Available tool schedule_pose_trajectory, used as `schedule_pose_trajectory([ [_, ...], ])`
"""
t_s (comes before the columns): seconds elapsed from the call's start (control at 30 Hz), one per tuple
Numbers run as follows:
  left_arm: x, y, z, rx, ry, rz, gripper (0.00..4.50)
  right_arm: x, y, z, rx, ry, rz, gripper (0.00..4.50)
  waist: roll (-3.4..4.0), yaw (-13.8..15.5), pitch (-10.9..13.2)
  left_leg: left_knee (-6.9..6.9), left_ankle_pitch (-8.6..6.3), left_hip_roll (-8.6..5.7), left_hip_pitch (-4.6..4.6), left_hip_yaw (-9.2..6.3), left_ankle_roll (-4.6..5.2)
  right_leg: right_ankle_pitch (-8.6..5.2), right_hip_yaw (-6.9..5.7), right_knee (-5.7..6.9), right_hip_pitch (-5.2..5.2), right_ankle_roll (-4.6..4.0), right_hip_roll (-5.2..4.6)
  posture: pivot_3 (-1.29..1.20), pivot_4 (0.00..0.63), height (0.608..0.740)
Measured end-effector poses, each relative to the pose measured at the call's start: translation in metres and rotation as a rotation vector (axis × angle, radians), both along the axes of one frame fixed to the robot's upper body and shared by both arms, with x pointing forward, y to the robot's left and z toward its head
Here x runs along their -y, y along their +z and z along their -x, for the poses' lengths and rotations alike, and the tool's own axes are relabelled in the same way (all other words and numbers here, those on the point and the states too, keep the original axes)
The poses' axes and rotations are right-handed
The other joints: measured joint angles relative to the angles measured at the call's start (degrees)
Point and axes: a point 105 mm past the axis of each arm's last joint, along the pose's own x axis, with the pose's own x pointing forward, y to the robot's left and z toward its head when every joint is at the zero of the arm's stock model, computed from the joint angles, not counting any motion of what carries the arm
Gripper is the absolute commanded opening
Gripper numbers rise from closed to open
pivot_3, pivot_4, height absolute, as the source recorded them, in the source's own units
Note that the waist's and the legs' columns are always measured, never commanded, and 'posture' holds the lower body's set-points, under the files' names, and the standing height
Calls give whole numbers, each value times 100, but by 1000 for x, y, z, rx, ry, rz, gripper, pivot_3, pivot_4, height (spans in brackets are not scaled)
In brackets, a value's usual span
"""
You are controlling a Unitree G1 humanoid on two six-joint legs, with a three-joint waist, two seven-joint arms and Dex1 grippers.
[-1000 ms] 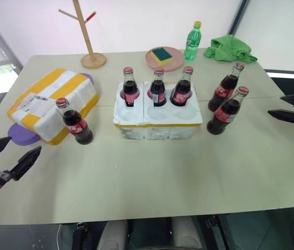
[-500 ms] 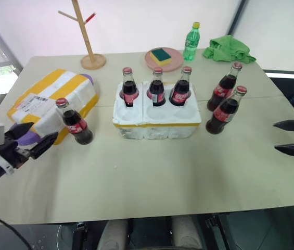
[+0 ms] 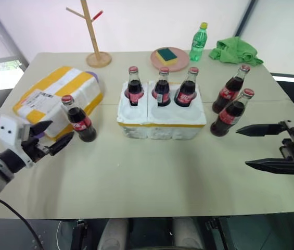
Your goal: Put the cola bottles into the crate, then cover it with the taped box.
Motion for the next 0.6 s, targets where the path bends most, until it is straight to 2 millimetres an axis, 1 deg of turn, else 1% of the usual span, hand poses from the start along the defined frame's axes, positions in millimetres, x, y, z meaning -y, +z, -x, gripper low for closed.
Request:
schedule_pose_trajectory([
  [0.1,0,-5,-7,-1,2,0,4469,-6,5,-1,10,23,-11,4500,-2,5,1,-1,0,1,-1,0,0,1,-3,0,-2,-1,0,0,150,740],
  [0.2,3,-7,-20,13,-5,-6,4469,-9,7,-2,7,35,-13,4500,-4,25,1,0,0,0,-5,0,0,2,-3,0,-5,-1,1,0,150,740],
  [0.37,8,-11,-41,36,-13,-5,4469,-7,3,0,-10,35,-22,4500,-6,100,0,0,1,0,-4,2,1,3,-3,1,-6,-1,3,0,150,740],
  [0.6,22,-23,-58,17,-65,12,4469,-9,2,1,-5,36,-33,4500,-7,103,0,1,1,0,-5,1,1,4,-3,3,-6,0,4,0,150,740],
])
